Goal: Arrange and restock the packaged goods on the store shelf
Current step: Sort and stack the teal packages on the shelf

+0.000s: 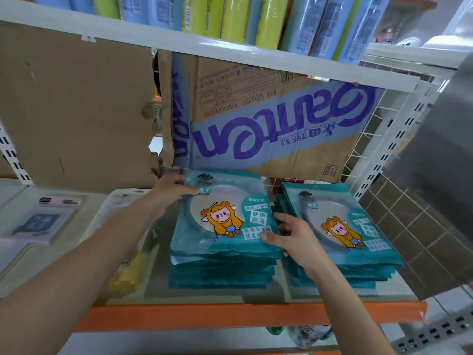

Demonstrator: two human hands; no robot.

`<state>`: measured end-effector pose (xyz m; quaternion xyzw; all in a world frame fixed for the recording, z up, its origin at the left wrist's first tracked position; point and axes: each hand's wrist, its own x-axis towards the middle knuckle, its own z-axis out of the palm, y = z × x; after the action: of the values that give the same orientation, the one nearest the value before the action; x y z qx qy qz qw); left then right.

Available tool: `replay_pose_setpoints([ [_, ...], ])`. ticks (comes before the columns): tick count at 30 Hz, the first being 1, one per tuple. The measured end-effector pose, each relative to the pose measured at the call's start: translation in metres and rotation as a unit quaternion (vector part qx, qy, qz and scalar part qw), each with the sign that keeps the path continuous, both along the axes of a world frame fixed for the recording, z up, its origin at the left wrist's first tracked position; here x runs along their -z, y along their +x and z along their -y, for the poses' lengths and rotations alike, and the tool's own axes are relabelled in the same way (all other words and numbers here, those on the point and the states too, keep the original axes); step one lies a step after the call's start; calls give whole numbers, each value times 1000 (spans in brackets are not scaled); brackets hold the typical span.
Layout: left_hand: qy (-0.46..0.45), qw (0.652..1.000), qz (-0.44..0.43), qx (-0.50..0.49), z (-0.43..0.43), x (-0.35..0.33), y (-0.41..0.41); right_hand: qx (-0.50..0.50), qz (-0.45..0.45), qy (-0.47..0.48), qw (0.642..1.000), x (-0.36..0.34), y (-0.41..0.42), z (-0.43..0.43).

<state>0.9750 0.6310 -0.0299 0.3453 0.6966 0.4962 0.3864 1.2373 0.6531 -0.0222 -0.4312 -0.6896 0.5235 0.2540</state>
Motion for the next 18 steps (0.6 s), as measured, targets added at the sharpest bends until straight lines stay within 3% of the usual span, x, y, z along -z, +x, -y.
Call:
replay_pose_setpoints([
  [18,21,999,-36,6,3,9,-3,10,-20,37,999,13,-1,-3],
])
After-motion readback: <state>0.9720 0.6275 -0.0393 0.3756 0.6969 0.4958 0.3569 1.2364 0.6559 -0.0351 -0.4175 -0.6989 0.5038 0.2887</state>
